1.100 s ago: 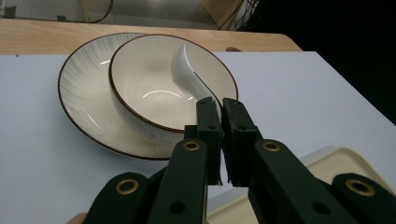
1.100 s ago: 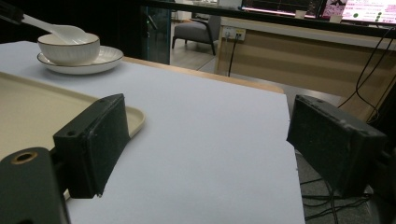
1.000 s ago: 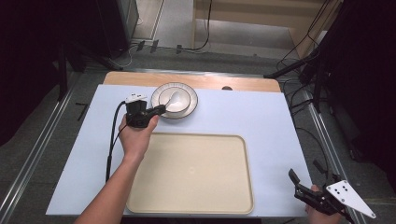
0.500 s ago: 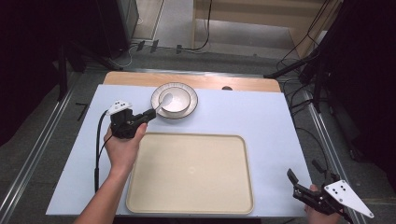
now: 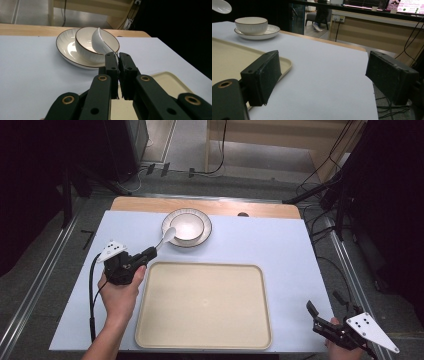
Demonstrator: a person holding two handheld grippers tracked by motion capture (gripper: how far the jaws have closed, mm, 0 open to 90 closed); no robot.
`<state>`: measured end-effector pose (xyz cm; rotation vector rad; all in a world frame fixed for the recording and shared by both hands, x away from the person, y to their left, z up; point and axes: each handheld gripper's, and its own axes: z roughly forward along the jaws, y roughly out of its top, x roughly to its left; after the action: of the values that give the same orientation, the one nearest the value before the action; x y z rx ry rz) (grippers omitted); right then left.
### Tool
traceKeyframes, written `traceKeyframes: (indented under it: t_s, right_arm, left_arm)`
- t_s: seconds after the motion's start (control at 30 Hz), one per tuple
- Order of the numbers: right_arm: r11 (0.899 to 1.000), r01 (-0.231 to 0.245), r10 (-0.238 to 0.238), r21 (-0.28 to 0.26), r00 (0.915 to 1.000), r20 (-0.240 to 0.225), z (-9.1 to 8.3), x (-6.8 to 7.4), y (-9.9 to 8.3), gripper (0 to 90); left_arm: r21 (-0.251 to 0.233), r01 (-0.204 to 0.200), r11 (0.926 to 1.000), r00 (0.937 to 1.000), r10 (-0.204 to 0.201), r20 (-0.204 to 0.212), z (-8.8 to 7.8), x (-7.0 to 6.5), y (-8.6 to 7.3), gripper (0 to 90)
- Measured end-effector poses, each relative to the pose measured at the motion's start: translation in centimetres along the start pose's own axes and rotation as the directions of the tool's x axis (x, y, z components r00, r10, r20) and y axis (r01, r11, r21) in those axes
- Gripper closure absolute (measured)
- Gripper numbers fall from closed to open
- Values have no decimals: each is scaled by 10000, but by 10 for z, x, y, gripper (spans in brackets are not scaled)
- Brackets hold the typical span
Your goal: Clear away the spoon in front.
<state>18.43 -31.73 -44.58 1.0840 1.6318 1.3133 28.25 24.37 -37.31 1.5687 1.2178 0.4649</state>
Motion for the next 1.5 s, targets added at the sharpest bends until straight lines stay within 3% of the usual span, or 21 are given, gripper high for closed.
traceKeyframes:
  t_s: [0.2,0.37,0.9,1.1,1.27,1.33,1.5]
  right_arm:
    - [10000,-29,29,0,10000,28,-1,0,0,133]
    - [10000,0,0,10,10000,16,0,1,0,133]
    - [10000,24,-24,76,10000,3,1,4,0,133]
    - [10000,67,-67,70,10000,-1,1,4,0,133]
    - [9999,99,-99,44,10000,-2,1,4,0,133]
    - [9999,102,-102,44,9999,9,0,4,0,133]
    - [10000,62,-62,74,10000,10,0,4,0,133]
  left_arm:
    - [-69,182,9998,9998,-181,47,-11,2,-13,879]
    - [-54,59,10000,9999,-60,-81,-21,4,-22,879]
    - [-23,232,9997,9979,-233,-607,-42,10,-53,879]
    - [100,413,9991,9972,-406,-631,-42,11,-67,879]
    - [320,155,9994,9976,-133,-674,-39,4,-77,879]
    - [339,219,9992,9975,-195,-683,-37,2,-81,879]
    - [512,-50,9987,9955,98,-939,-32,-1,-86,879]
